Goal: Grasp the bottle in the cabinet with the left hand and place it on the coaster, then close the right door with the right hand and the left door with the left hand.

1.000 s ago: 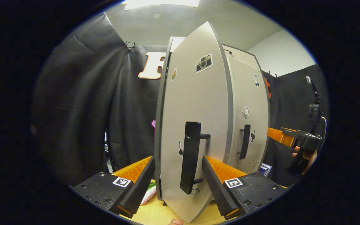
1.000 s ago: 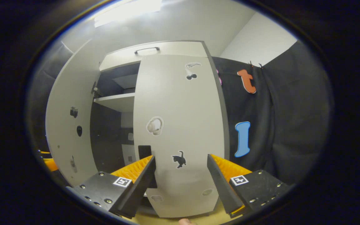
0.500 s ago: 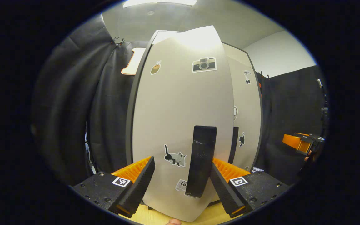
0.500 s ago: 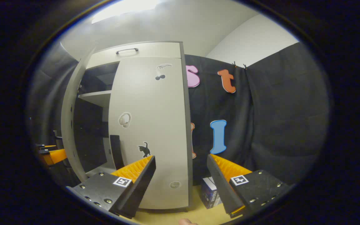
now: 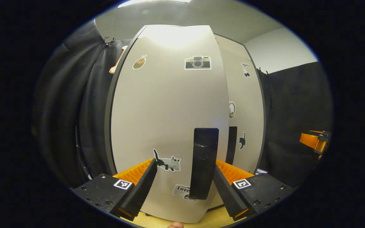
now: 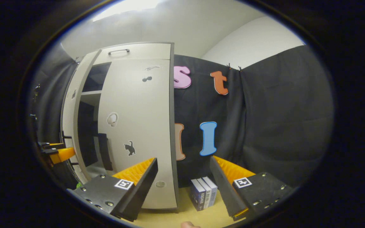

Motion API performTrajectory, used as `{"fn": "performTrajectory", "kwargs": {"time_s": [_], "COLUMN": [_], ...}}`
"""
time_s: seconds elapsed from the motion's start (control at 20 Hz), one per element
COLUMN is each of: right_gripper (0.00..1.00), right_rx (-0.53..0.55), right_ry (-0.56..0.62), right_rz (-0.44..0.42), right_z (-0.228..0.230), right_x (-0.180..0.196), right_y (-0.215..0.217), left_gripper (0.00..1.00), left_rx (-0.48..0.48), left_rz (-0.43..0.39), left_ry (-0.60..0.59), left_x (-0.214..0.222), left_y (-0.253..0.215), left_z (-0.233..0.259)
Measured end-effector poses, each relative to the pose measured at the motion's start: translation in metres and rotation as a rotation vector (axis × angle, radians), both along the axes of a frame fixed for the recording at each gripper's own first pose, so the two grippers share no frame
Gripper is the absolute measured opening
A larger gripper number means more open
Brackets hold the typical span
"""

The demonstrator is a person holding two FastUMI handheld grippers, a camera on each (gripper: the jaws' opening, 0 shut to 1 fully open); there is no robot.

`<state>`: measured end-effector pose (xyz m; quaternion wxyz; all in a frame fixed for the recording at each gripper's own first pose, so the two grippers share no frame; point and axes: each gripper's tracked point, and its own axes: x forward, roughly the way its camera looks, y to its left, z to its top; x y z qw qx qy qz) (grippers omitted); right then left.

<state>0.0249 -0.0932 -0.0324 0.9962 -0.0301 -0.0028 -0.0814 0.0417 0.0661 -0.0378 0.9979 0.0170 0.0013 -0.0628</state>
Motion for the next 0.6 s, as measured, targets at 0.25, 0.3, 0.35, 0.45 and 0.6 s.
{"fn": "performTrajectory", "kwargs": {"time_s": [0.25, 0.3, 0.35, 0.45, 0.6], "right_gripper": [0.99, 0.99, 0.99, 0.97, 0.97], "right_rx": [-0.003, -0.007, -0.013, -0.024, -0.033], "right_ry": [0.002, 0.002, 0.005, 0.008, 0.013], "right_rz": [0.053, 0.063, 0.067, 0.072, 0.076], "right_z": [0.000, 0.000, -0.001, -0.003, -0.004], "right_x": [-0.001, 0.000, 0.000, 0.000, 0.003], "right_y": [0.015, 0.018, 0.019, 0.021, 0.022], "left_gripper": [0.99, 1.00, 1.00, 1.00, 1.00], "left_rx": [0.003, -0.009, -0.021, -0.035, -0.011], "left_rz": [0.006, 0.006, 0.006, 0.004, 0.031], "left_ry": [0.009, 0.014, 0.017, 0.021, 0.020], "left_x": [0.024, 0.028, 0.033, 0.038, 0.045], "left_y": [-0.010, -0.012, -0.013, -0.016, -0.016], "left_z": [-0.004, -0.006, -0.006, -0.008, -0.010]}}
